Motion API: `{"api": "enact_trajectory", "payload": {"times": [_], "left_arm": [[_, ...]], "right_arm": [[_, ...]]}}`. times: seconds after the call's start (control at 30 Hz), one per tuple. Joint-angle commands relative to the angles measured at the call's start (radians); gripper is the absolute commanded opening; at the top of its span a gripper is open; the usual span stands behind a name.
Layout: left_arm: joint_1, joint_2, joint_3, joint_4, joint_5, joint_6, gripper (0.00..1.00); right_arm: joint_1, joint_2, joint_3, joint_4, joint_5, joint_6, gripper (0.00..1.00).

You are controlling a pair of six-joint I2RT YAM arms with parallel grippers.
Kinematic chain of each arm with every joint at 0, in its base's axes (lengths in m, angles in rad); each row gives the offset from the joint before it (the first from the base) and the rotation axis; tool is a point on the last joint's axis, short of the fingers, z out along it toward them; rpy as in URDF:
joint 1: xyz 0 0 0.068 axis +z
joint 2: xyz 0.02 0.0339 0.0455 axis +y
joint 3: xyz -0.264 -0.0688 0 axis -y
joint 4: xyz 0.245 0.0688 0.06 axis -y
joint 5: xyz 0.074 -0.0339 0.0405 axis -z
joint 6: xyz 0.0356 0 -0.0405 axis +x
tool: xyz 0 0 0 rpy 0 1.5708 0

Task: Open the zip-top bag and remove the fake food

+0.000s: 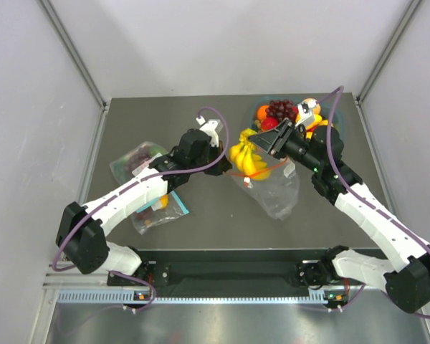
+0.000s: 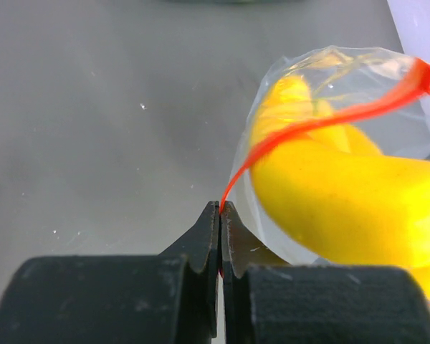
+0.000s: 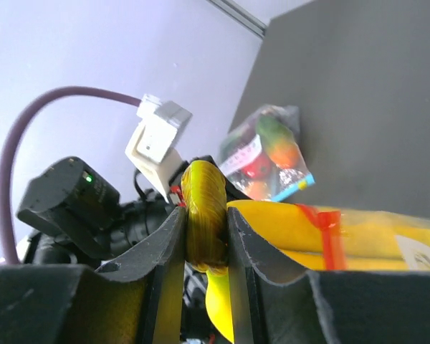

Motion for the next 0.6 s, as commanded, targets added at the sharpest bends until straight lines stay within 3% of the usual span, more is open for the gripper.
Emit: {"api": "enact_trajectory", "payload": {"times": [0.0, 0.13, 0.37, 0.57], "left_arm": [[-0.008, -0.002, 0.012, 0.038, 0.023, 0.004, 0.00], [-0.018, -0.004, 0.014, 0.064, 0.028, 0.001, 0.00], [-0.022, -0.025, -0.014, 0.045, -0.026, 0.004, 0.00], [-0.021, -0.036, -0.075, 0.028, -0.077, 0.007, 0.00]], "right_arm": [[-0.013, -0.005, 0.003, 0.244, 0.013, 0.086, 0.00], [-0.011, 0.042, 0.022, 0.331, 0.013, 0.130, 0.00], [-0.021, 0.062, 0.083, 0.279, 0.016, 0.068, 0.00], [-0.108, 0.016, 0.075, 0.275, 0.000, 0.090, 0.00]]}}
